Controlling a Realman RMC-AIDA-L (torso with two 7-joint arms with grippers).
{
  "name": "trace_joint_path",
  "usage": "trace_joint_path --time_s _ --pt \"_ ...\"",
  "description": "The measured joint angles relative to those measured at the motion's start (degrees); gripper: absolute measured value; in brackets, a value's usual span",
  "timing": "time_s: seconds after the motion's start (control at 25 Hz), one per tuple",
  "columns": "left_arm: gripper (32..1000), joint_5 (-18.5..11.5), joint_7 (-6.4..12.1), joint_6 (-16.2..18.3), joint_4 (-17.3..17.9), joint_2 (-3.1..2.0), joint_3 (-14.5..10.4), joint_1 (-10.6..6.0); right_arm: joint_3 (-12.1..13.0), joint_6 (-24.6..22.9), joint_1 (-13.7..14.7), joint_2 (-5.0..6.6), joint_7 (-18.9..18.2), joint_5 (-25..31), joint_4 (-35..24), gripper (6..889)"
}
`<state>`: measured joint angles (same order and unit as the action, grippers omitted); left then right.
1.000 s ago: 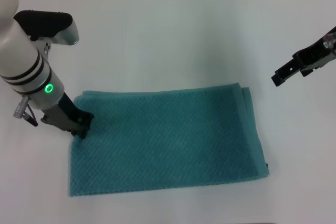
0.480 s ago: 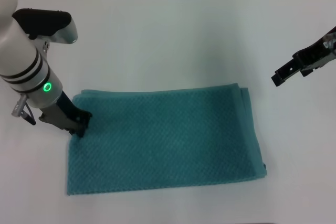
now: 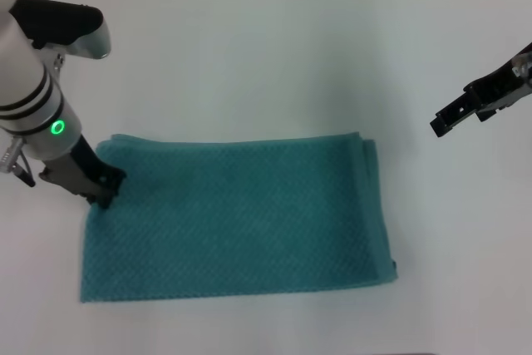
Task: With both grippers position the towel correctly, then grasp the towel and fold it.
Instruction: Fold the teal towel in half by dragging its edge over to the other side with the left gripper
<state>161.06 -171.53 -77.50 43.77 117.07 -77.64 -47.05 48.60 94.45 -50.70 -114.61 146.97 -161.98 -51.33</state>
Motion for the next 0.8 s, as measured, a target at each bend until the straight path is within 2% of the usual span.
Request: trace_joint_path --time_s 0.2,0.32,0.48,0.64,0.8 --pt "85 2.9 0.02 -1.0 0.0 -0.4 0.8 -0.01 0.0 0.0 0.0 0.0 0.0 0.0 0.0 852" --pt "85 3.3 0.03 -1.5 0.0 -1.04 0.8 0.05 -0.1 0.0 0.0 0.0 0.0 0.0 0.0 852" --pt "85 3.5 0.12 -1.9 0.1 -2.26 0.0 0.16 -0.1 0.0 0.0 0.0 -0.1 0.1 0.0 852" --pt "86 3.5 0.15 -2.0 0.1 -3.21 -0.8 0.25 -0.1 0.0 0.0 0.0 -0.1 0.1 0.0 852" --pt "86 3.5 0.15 -2.1 -0.1 -3.63 -1.1 0.27 -0.1 0.0 0.0 0.0 -0.1 0.1 0.0 852"
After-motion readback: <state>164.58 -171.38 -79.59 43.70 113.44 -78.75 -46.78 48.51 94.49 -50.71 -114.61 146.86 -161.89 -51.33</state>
